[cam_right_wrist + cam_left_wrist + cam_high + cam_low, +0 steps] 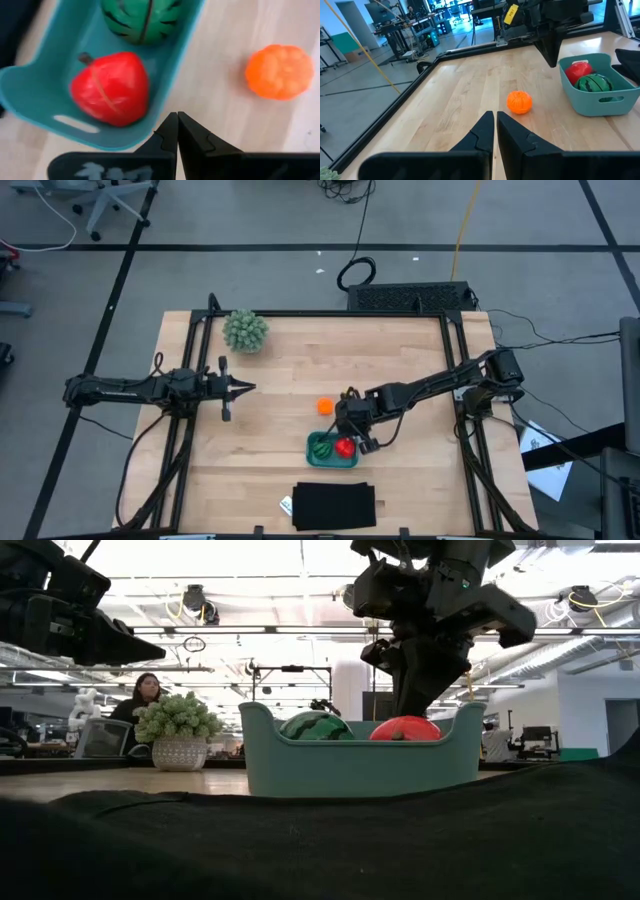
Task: Pick and placing Produce into tupperware
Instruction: Adjust the blue bin, then put the pumpkin into the blue bin
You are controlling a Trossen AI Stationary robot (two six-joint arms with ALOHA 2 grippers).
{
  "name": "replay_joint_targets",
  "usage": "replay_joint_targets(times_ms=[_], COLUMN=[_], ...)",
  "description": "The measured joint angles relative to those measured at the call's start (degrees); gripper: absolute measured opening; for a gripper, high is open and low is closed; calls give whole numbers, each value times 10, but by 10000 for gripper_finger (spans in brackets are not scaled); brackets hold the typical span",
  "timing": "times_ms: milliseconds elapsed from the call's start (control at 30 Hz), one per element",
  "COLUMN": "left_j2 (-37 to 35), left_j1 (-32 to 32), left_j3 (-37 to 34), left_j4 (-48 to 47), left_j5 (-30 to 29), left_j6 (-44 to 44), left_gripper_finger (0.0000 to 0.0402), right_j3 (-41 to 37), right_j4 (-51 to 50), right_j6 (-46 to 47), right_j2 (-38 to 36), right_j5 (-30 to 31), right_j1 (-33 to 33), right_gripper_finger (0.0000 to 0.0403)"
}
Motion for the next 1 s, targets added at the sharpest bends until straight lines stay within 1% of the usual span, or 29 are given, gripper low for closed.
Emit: replay_joint_targets(times_ms=[100,667,800,1000], left_j2=[0,0,0,0], left_j1=[0,0,0,0], left_j3=[0,0,0,0], left_j4=[0,0,0,0], left_j5=[0,0,0,0], left_j6=[-3,-2,-2,-2], left_gripper_finger=[26,26,26,26], right_j3=[0,0,0,0], right_j4=[-1,9,12,38], right_j6=[-9,-16,-20,-28], right_j2=[-4,-24,-53,-118], right_j5=[17,15,14,11], right_j1=[-1,-8,-14,-32], right_gripper_finger=[0,0,0,0])
